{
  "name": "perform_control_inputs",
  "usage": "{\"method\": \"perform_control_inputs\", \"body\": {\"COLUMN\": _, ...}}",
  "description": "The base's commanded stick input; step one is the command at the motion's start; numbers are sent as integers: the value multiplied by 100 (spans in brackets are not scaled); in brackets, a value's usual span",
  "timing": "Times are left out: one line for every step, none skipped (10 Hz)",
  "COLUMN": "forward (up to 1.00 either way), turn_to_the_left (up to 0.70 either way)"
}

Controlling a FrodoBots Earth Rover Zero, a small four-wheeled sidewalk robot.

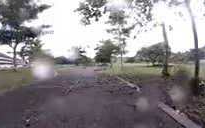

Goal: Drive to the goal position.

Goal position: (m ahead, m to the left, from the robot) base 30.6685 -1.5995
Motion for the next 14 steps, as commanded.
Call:
{"method": "perform_control_inputs", "body": {"forward": 70, "turn_to_the_left": 0}}
{"method": "perform_control_inputs", "body": {"forward": 70, "turn_to_the_left": 0}}
{"method": "perform_control_inputs", "body": {"forward": 70, "turn_to_the_left": 0}}
{"method": "perform_control_inputs", "body": {"forward": 70, "turn_to_the_left": 0}}
{"method": "perform_control_inputs", "body": {"forward": 70, "turn_to_the_left": 0}}
{"method": "perform_control_inputs", "body": {"forward": 70, "turn_to_the_left": 0}}
{"method": "perform_control_inputs", "body": {"forward": 70, "turn_to_the_left": 0}}
{"method": "perform_control_inputs", "body": {"forward": 70, "turn_to_the_left": 0}}
{"method": "perform_control_inputs", "body": {"forward": 70, "turn_to_the_left": 0}}
{"method": "perform_control_inputs", "body": {"forward": 70, "turn_to_the_left": 0}}
{"method": "perform_control_inputs", "body": {"forward": 70, "turn_to_the_left": 0}}
{"method": "perform_control_inputs", "body": {"forward": 70, "turn_to_the_left": 0}}
{"method": "perform_control_inputs", "body": {"forward": 70, "turn_to_the_left": 0}}
{"method": "perform_control_inputs", "body": {"forward": 70, "turn_to_the_left": 0}}
